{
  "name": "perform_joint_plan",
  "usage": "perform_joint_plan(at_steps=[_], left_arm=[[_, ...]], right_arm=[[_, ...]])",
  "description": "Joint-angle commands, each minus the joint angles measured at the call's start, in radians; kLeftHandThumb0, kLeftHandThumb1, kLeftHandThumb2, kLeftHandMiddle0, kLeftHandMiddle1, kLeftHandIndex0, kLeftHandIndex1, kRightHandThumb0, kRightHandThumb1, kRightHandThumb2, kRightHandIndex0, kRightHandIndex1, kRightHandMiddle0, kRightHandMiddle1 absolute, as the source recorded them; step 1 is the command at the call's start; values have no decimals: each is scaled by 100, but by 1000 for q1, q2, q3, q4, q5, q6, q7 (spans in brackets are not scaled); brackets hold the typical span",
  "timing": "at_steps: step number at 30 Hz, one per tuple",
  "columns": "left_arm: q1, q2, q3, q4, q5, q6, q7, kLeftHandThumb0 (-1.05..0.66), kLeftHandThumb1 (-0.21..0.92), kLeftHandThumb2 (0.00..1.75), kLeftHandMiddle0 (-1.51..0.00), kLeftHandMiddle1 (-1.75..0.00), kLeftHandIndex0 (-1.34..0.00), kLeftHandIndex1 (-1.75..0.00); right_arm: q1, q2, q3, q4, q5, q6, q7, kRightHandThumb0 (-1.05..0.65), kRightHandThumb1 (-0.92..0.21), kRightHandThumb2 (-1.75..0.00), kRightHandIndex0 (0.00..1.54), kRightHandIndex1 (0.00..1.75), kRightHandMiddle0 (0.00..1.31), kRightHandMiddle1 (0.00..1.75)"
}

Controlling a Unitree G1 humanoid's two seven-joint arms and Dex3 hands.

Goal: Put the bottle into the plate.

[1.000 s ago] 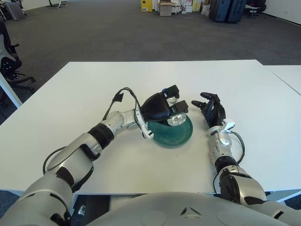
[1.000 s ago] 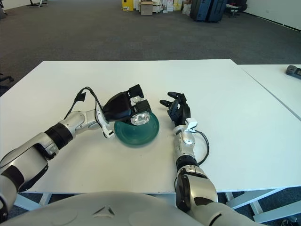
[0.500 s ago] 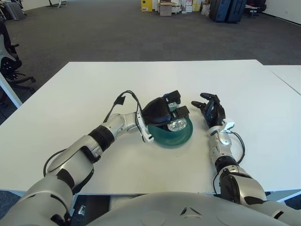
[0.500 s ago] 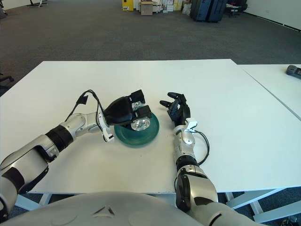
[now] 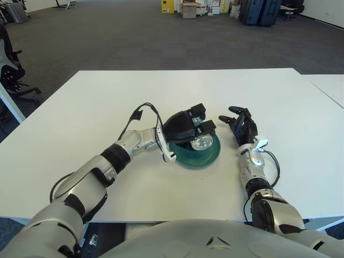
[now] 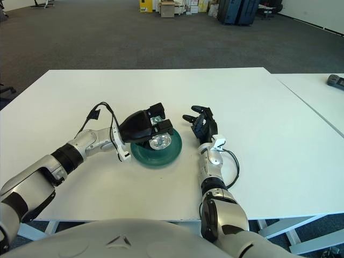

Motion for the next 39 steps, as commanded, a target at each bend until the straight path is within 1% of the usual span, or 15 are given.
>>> perform_joint_plan(at_steps=[1,2,4,7,9,12,15,24,27,33,38,39], left_arm=[[8,70,42,-47,-62,-20,-123,-73,83,66,-30,-62,-10,-88],[12,77,46,-58,-66,-24,-143,-81,86,65,-21,-42,-7,-68],[14,99,55,-94,-66,-28,-186,-90,90,67,-10,-19,-3,-40],[10,116,79,-148,-55,-28,-217,-99,91,75,-3,-6,-1,-18],[9,118,96,-176,-56,-26,-231,-102,92,78,-2,-3,0,-11],[17,114,108,-179,-46,-29,-221,-104,92,82,0,-1,0,-5],[25,110,121,-180,-52,-36,-219,-105,92,85,0,0,0,-3],[28,98,149,-168,-83,-67,-236,-105,92,88,0,0,0,-1],[28,98,156,-169,-97,-76,-248,-105,92,90,0,0,0,-2],[30,94,174,-172,-88,-78,-244,-105,92,91,0,0,-1,-2],[39,80,196,-171,-72,-77,-188,-105,92,92,0,0,-1,-4],[39,73,202,-161,-84,-80,-181,-105,92,92,0,0,-2,-4]], right_arm=[[74,24,-3,34,12,-6,4,-81,-92,-98,64,73,23,119],[75,25,-4,32,14,-4,6,-81,-92,-97,59,71,21,119],[78,28,-8,28,21,6,7,-82,-92,-95,52,68,17,117],[80,32,-13,26,26,18,-3,-84,-92,-93,47,66,12,115],[85,36,-13,23,23,12,-9,-85,-92,-92,47,66,11,114],[85,42,-8,12,20,-5,-5,-86,-92,-92,49,67,13,111],[86,45,-9,5,30,-16,19,-86,-92,-93,53,68,17,110],[93,45,-12,-2,37,-39,53,-83,-92,-92,61,66,28,109],[94,42,-10,1,31,-44,53,-84,-92,-93,63,66,29,109],[92,40,-11,4,35,-38,63,-84,-92,-94,64,66,30,109],[88,41,-19,8,54,-40,95,-85,-92,-92,65,68,30,111],[87,40,-20,11,55,-38,97,-85,-92,-92,66,69,31,112]])
